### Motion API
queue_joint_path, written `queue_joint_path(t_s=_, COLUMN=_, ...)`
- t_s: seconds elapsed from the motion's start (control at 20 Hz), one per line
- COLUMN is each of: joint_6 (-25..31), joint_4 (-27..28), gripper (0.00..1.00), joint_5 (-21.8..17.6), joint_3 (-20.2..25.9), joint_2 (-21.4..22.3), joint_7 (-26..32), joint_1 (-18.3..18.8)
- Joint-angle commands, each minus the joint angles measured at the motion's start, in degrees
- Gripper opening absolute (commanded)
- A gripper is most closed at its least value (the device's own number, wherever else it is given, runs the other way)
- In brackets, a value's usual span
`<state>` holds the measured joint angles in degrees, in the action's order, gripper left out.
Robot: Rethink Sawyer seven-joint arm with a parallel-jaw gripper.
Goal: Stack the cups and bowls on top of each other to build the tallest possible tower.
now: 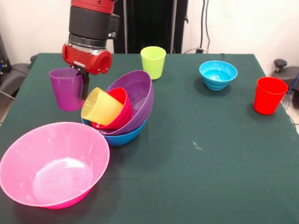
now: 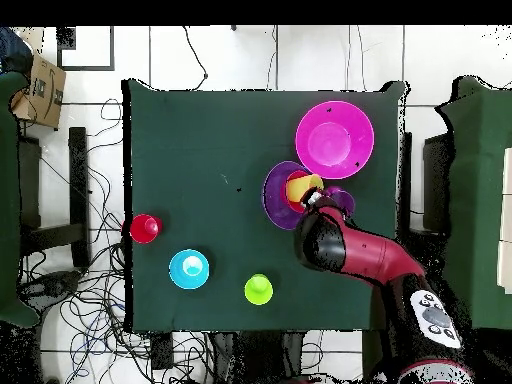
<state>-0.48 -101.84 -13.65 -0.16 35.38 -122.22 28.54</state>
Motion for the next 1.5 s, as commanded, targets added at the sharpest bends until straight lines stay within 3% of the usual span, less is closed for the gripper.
queue_joint_path(t_s=0.05, joint_6=0.54, joint_4=-0.02, gripper=0.0, joint_5=1.35, joint_3=3.19, joint_2=2.39, joint_7=-6.5, joint_1=-2.53)
queue_joint_path(t_s=0.75, joint_6=2.84, joint_4=-1.7, gripper=0.0, joint_5=2.78, joint_3=3.64, joint_2=5.24, joint_7=-6.96, joint_1=-3.06)
queue_joint_path(t_s=1.5, joint_6=1.22, joint_4=-2.06, gripper=0.0, joint_5=3.53, joint_3=4.66, joint_2=4.53, joint_7=-6.97, joint_1=-2.86)
